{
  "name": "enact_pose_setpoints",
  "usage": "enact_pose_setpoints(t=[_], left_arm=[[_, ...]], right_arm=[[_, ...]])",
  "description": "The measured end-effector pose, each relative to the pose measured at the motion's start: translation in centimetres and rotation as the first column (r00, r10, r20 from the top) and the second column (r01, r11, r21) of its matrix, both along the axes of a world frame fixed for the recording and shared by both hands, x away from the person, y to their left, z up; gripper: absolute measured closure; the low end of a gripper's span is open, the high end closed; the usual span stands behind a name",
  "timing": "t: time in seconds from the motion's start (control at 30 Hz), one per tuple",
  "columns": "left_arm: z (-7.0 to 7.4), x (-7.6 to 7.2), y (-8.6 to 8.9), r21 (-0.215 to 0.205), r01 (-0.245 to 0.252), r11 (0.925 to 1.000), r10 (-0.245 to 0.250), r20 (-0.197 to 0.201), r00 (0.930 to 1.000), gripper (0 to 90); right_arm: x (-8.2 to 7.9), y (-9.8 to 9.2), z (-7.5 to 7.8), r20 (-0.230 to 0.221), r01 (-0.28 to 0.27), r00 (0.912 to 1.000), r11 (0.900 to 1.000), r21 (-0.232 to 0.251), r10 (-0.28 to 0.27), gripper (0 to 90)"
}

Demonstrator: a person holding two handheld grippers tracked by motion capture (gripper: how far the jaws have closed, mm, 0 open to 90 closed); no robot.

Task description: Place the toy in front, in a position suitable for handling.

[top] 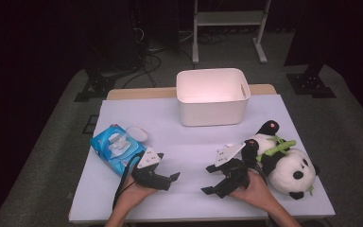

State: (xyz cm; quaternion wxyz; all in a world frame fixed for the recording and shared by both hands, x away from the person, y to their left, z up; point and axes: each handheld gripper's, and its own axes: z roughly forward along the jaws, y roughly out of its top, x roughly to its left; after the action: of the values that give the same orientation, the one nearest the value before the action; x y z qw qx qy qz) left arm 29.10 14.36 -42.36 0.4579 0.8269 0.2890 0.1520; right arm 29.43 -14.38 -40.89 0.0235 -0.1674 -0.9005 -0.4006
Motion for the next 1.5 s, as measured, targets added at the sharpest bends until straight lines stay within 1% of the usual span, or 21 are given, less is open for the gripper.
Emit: enact_pose_setpoints(t=[0.1,0.17,0.2,0.23,0.3,0.33,0.37,0.47,0.5,0.53,0.57,0.63,0.77,0.83,0.93,0.97,1.0,1.03,1.2,1.27,1.5], left_arm=[[0.1,0.2,0.3,-0.012,-0.009,0.9999,0.009,-0.002,1.0000,8.3],[0.1,0.2,0.3,-0.013,-0.011,0.9999,0.011,-0.003,0.9999,8.3],[0.1,0.2,0.3,-0.013,-0.011,0.9999,0.011,-0.003,0.9999,8.3],[0.1,0.2,0.3,-0.015,-0.010,0.9998,0.010,-0.003,1.0000,8.3],[0.0,0.1,0.3,-0.019,-0.008,0.9998,0.008,-0.003,1.0000,8.3],[0.0,0.1,0.3,-0.019,-0.008,0.9998,0.008,-0.003,1.0000,8.3],[0.1,0.1,0.3,-0.022,-0.008,0.9997,0.008,-0.004,1.0000,8.3],[0.2,0.0,0.3,-0.022,-0.006,0.9997,0.006,-0.004,1.0000,8.3],[0.2,0.0,0.3,-0.023,-0.006,0.9997,0.006,-0.001,1.0000,8.3],[0.2,0.1,0.3,-0.023,-0.006,0.9997,0.006,0.000,1.0000,8.3],[0.2,0.1,0.3,-0.022,-0.007,0.9997,0.007,0.000,1.0000,8.3],[0.1,0.1,0.5,-0.019,-0.011,0.9998,0.011,-0.005,0.9999,8.3],[0.0,0.2,0.5,-0.020,-0.015,0.9997,0.015,-0.008,0.9999,8.3],[0.0,0.2,0.6,-0.024,-0.017,0.9996,0.017,-0.008,0.9998,8.3],[0.0,0.2,0.5,-0.020,-0.014,0.9997,0.013,-0.005,0.9999,8.3],[0.0,0.2,0.5,-0.021,-0.010,0.9997,0.010,-0.007,0.9999,8.3],[0.0,0.2,0.5,-0.021,-0.010,0.9997,0.010,-0.007,0.9999,8.3],[0.0,0.2,0.5,-0.024,-0.009,0.9997,0.009,-0.007,0.9999,8.3],[-0.1,0.2,0.4,-0.026,-0.006,0.9997,0.006,-0.010,0.9999,8.3],[-0.1,0.2,0.4,-0.023,-0.006,0.9997,0.006,-0.014,0.9999,8.3],[-0.2,0.2,0.1,-0.018,0.006,0.9998,-0.006,-0.013,0.9999,8.3]], right_arm=[[-0.2,0.1,0.6,0.010,-0.013,0.9999,1.000,-0.014,0.013,20.5],[-0.3,-0.1,1.8,0.011,-0.021,0.9997,0.999,-0.035,0.022,20.5],[-0.3,-0.1,1.8,0.011,-0.021,0.9997,0.999,-0.035,0.022,20.5],[-0.3,-0.5,2.7,0.021,-0.013,0.9997,0.999,-0.050,0.014,20.5],[-0.3,-0.9,3.7,0.034,-0.014,0.9993,0.998,-0.055,0.016,20.5],[-0.3,-0.9,3.7,0.034,-0.014,0.9993,0.998,-0.055,0.016,20.5],[-0.2,-1.3,4.5,0.043,-0.012,0.9989,0.998,-0.068,0.015,20.5],[0.1,-1.8,4.9,0.031,-0.013,0.9994,0.998,-0.062,0.015,20.3],[0.6,-2.5,5.1,-0.008,-0.006,1.0000,0.999,-0.046,0.005,19.8],[0.6,-2.5,5.1,-0.008,-0.006,1.0000,0.999,-0.046,0.005,19.8],[0.7,-2.8,5.2,-0.022,-0.001,0.9998,0.999,-0.043,0.001,19.9],[1.1,-3.8,5.7,-0.024,0.018,0.9995,0.999,-0.047,-0.019,19.9],[1.3,-4.8,6.2,-0.023,0.028,0.9993,0.998,-0.057,-0.030,19.8],[1.5,-5.6,6.9,-0.013,0.038,0.9991,0.995,-0.087,-0.040,19.5],[1.6,-6.3,7.3,-0.016,0.048,0.9987,0.994,-0.095,-0.049,19.4],[1.7,-6.9,7.7,-0.008,0.057,0.9983,0.993,-0.107,-0.058,19.4],[1.7,-6.9,7.7,-0.008,0.057,0.9983,0.993,-0.107,-0.058,19.4],[1.8,-7.5,7.9,-0.012,0.069,0.9974,0.991,-0.114,-0.071,19.5],[1.8,-8.8,8.5,-0.009,0.087,0.9960,0.990,-0.114,-0.089,19.5],[1.8,-9.6,8.9,-0.002,0.102,0.9947,0.988,-0.120,-0.103,19.5],[1.9,-11.4,9.6,0.009,0.133,0.9911,0.983,-0.128,-0.133,19.5]])
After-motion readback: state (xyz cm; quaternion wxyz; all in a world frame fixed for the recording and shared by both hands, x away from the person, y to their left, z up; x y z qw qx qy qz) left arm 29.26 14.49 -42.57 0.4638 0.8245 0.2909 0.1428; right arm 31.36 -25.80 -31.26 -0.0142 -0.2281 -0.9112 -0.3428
